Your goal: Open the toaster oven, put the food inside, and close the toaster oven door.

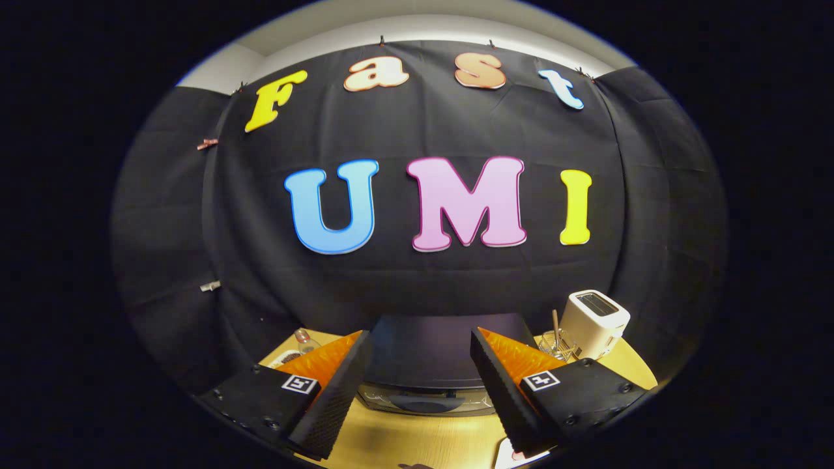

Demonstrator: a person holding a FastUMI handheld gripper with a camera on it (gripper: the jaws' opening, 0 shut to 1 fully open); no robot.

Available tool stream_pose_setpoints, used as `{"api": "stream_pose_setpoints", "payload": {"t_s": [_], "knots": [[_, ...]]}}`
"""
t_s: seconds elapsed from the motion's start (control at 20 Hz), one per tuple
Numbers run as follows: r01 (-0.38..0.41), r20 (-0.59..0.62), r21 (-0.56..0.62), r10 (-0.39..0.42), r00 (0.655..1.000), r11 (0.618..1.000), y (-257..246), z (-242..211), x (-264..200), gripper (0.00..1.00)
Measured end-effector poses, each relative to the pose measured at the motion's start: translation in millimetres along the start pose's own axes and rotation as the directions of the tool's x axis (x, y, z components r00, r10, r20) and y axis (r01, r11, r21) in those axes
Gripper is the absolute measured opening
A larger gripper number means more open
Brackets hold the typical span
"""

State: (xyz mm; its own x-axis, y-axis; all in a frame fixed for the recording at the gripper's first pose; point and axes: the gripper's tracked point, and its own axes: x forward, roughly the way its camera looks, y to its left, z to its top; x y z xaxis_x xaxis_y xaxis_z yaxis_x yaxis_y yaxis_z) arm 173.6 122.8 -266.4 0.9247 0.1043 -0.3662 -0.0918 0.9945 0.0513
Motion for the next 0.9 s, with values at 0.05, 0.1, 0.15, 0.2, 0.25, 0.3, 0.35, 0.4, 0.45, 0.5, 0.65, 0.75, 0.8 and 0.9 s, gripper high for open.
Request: {"api": "stream_pose_setpoints", "payload": {"t_s": [0.05, 0.1, 0.15, 0.2, 0.25, 0.3, 0.35, 0.4, 0.45, 0.5, 0.65, 0.75, 0.8, 0.9], "knots": [[0.000, -0.032, 0.008, 0.001, 0.999, 1.000, 1.2, -15.9, 10.8, 0.98], [0.000, -0.063, 0.022, 0.001, 0.998, 1.000, 2.6, -30.3, 19.3, 0.99], [0.006, -0.086, 0.037, -0.003, 0.996, 0.999, 1.3, -43.3, 27.0, 0.99], [0.013, -0.112, 0.054, -0.007, 0.994, 0.998, 0.8, -57.7, 35.3, 0.99], [0.023, -0.139, 0.063, -0.014, 0.990, 0.998, -1.1, -71.5, 43.2, 0.99], [0.041, -0.162, 0.059, -0.031, 0.986, 0.997, -5.7, -86.2, 50.2, 0.99], [0.060, -0.183, 0.050, -0.050, 0.982, 0.997, -11.6, -98.2, 56.4, 0.99], [0.073, -0.204, 0.041, -0.063, 0.977, 0.996, -15.4, -110.4, 62.5, 0.99], [0.082, -0.228, 0.038, -0.072, 0.971, 0.996, -17.8, -121.3, 66.8, 0.99], [0.087, -0.252, 0.044, -0.073, 0.965, 0.995, -17.9, -130.2, 69.4, 0.99], [0.108, -0.278, 0.032, -0.095, 0.956, 0.994, -19.8, -142.7, 71.3, 0.99], [0.109, -0.262, -0.007, -0.107, 0.959, 0.994, -19.8, -145.6, 72.8, 0.98], [0.106, -0.257, -0.018, -0.107, 0.961, 0.994, -18.9, -145.3, 72.0, 0.97], [0.116, -0.266, -0.007, -0.114, 0.957, 0.993, -19.4, -148.3, 66.8, 0.97]]}}
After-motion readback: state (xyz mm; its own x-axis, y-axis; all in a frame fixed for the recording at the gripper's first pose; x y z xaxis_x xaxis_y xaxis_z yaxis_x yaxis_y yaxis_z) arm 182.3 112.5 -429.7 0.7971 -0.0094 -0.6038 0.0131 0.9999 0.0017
